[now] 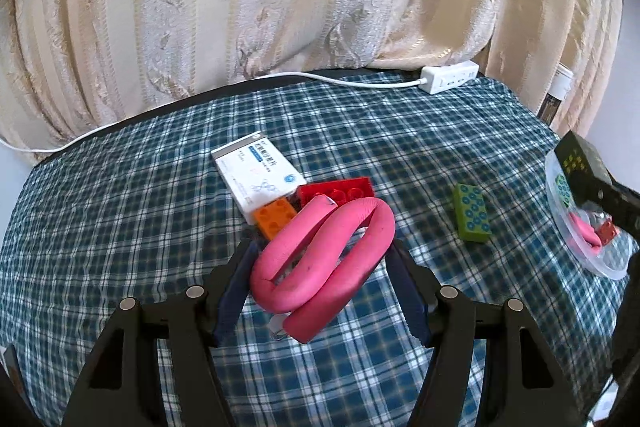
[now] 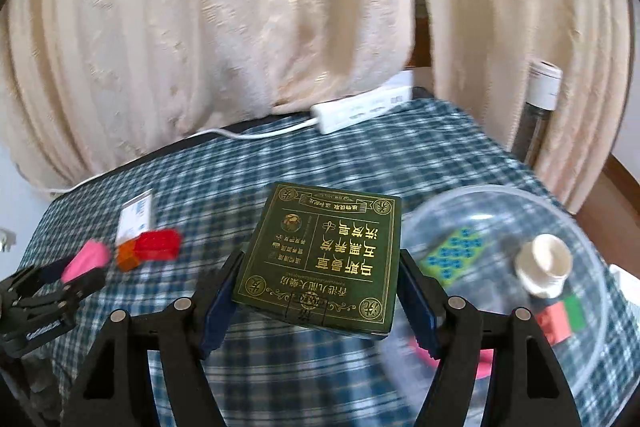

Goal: Organize objects
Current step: 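Carry the pink tube and green box to the clear bowl and open both grippers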

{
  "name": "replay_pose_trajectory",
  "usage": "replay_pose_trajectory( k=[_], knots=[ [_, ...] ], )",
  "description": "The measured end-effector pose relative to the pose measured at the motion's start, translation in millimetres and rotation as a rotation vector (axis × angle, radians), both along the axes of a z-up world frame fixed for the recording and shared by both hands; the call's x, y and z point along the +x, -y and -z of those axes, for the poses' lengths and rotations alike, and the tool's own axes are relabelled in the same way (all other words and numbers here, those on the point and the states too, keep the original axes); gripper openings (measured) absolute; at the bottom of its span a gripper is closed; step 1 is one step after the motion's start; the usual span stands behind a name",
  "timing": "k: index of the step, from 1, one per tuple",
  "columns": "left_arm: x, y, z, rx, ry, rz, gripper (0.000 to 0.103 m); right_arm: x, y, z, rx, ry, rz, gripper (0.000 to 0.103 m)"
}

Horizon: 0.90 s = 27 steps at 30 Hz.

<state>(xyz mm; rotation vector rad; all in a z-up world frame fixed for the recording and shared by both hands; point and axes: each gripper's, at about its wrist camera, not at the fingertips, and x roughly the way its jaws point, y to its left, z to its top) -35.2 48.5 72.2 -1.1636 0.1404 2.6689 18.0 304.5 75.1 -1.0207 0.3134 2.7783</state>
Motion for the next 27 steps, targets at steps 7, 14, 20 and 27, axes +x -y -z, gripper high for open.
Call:
replay_pose_trajectory(
  k=[7,14,20,27],
  knots=[
    [2,-19,-1,-0.006,0.008,0.028,0.067,-3,-48,6,-0.006,0.023,0.078,0.076],
    [1,-45,-4,-0.019,0.005,0.057,0.067,-15,-98,20,-0.054,0.066,0.122,0.076],
    [0,-73,-6,-0.030,0.006,0.098,0.067,-26,-119,28,-0.081,0.100,0.123,0.076],
    [-3,-104,-12,-0.036,0.000,0.149,0.067,-33,-135,31,-0.108,0.112,0.120,0.077]
  ],
)
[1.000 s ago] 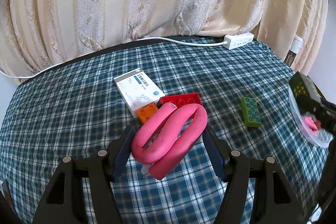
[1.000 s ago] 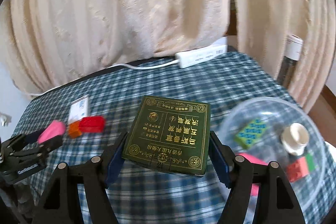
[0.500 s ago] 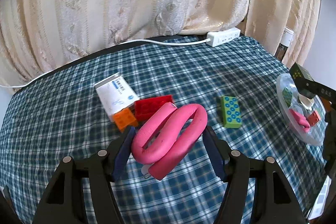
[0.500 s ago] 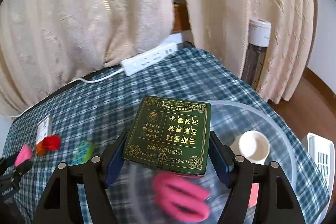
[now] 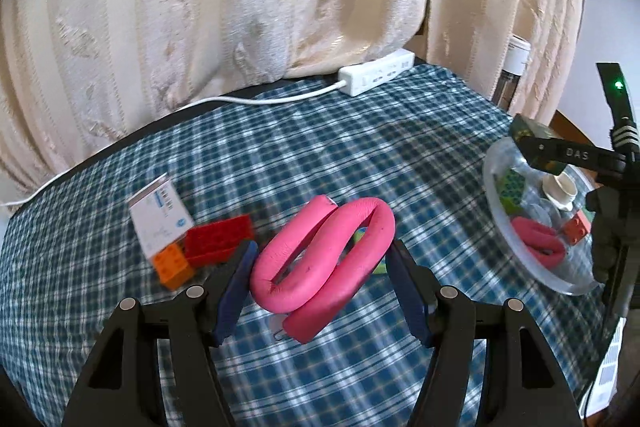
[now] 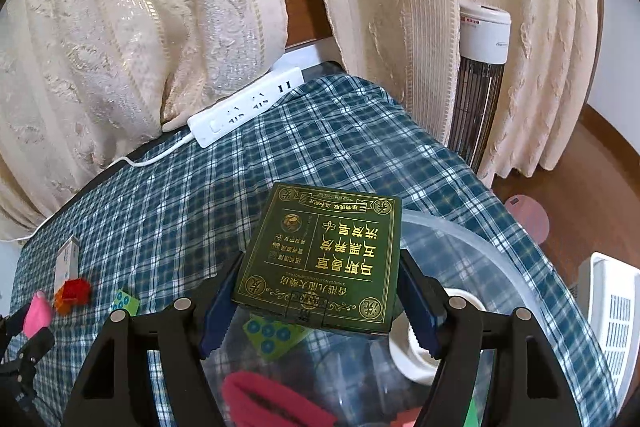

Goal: Organize objects
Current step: 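Carry the pink tube and green box to the clear bowl and open both grippers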

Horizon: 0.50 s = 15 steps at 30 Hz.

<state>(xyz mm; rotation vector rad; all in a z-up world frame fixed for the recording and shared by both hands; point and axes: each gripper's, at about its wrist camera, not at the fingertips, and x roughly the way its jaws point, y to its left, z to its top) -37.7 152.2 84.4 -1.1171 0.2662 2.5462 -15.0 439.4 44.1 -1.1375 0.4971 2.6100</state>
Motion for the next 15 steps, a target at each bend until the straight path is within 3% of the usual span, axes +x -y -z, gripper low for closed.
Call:
replay_pose_trajectory(
  k=[6,15],
  knots=[
    [0,-27,-1,0.001,0.007,0.046,0.067,4,-18,3,-0.059,-0.013,0.017,0.080],
    [-1,-65,-2,0.035,0.018,0.134,0.067,32,-24,-22,-0.054,-0.111,0.017,0.080]
  ],
)
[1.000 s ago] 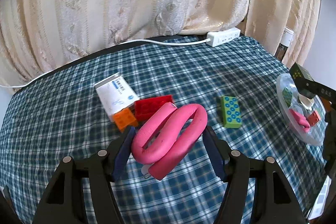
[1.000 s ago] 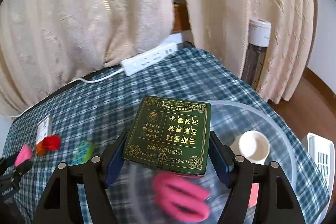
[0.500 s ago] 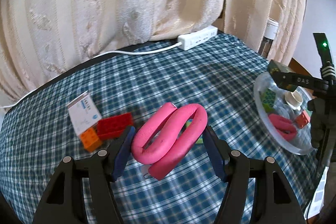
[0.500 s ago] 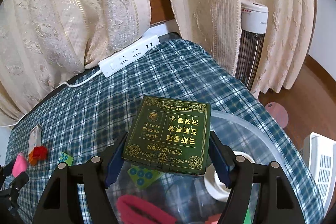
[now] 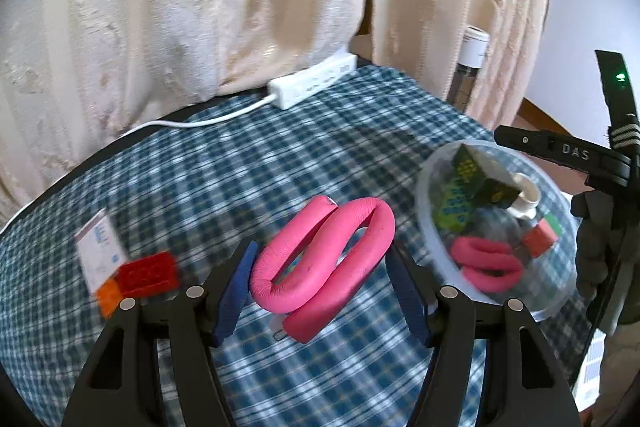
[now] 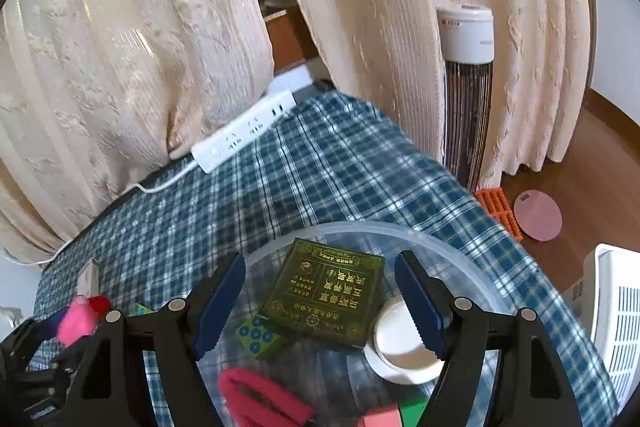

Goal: Organize objects
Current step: 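Carry the pink tube and green box to the clear bowl and open both grippers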

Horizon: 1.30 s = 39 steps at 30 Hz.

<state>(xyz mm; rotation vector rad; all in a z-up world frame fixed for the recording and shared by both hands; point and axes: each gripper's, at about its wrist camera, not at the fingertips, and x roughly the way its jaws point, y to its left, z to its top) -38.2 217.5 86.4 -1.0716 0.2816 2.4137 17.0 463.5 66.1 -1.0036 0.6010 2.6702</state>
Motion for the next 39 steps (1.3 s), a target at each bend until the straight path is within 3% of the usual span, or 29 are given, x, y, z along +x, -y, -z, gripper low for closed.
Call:
replay_pose_trajectory(
  k=[10,22,26,39],
  knots=[
    [-4,-55,7,0.024,0.039,0.112,0.067,38,-10,-20,0.002,-0.101,0.033,0.080],
    [-9,-102,9,0.064,0.068,0.158,0.069,62,-27,-28,-0.012,-0.154,0.084,0.080],
    [-12,-108,11,0.093,0.111,0.176,0.070,65,-29,-28,0.000,-0.155,0.095,0.080],
    [-23,-70,-8,0.143,0.075,0.071,0.074,73,-24,-37,-0.001,-0.178,0.103,0.080]
  ],
)
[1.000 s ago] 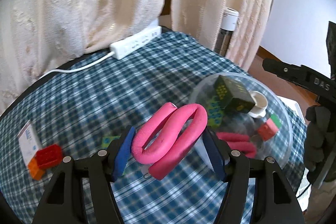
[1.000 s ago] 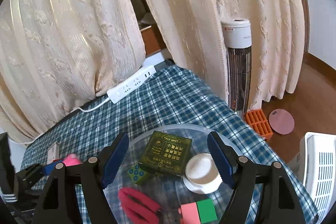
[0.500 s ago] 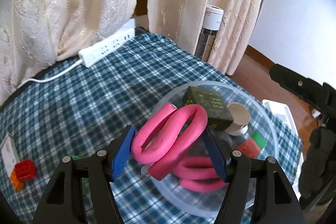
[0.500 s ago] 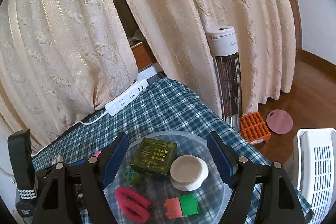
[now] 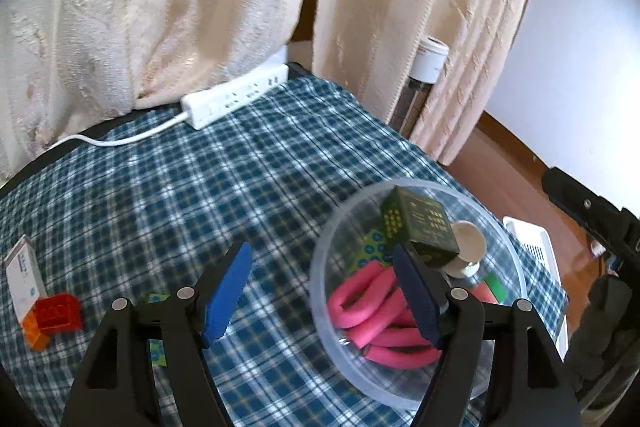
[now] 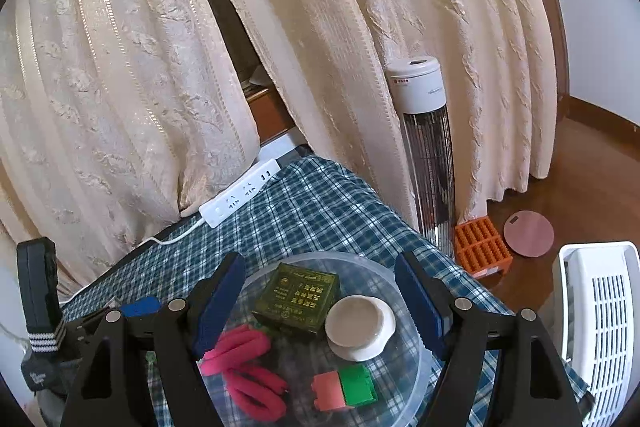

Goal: Organize objects
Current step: 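Carry the pink tube and green box to the clear bowl and open both grippers, then move both tools back to the blocks remaining on the tablecloth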

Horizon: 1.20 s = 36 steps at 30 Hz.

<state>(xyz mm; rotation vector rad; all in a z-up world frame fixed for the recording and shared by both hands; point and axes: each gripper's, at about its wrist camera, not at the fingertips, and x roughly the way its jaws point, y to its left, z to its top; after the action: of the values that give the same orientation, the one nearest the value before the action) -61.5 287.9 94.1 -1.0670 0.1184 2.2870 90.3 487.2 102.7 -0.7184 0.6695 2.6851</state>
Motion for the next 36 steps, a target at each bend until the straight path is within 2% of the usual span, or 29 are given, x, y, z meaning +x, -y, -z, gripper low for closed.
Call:
replay_pose_trajectory(
  k=[18,36],
  knots=[
    [2,60,-27,0.021,-0.096,-0.131,0.075,-3,38,-18,0.024,-0.028,-0.050,0.080],
    [3,166,-50,-0.014,-0.200,-0.395,0.075,-30,119,-17,0.048,-0.030,-0.222,0.080]
  ],
)
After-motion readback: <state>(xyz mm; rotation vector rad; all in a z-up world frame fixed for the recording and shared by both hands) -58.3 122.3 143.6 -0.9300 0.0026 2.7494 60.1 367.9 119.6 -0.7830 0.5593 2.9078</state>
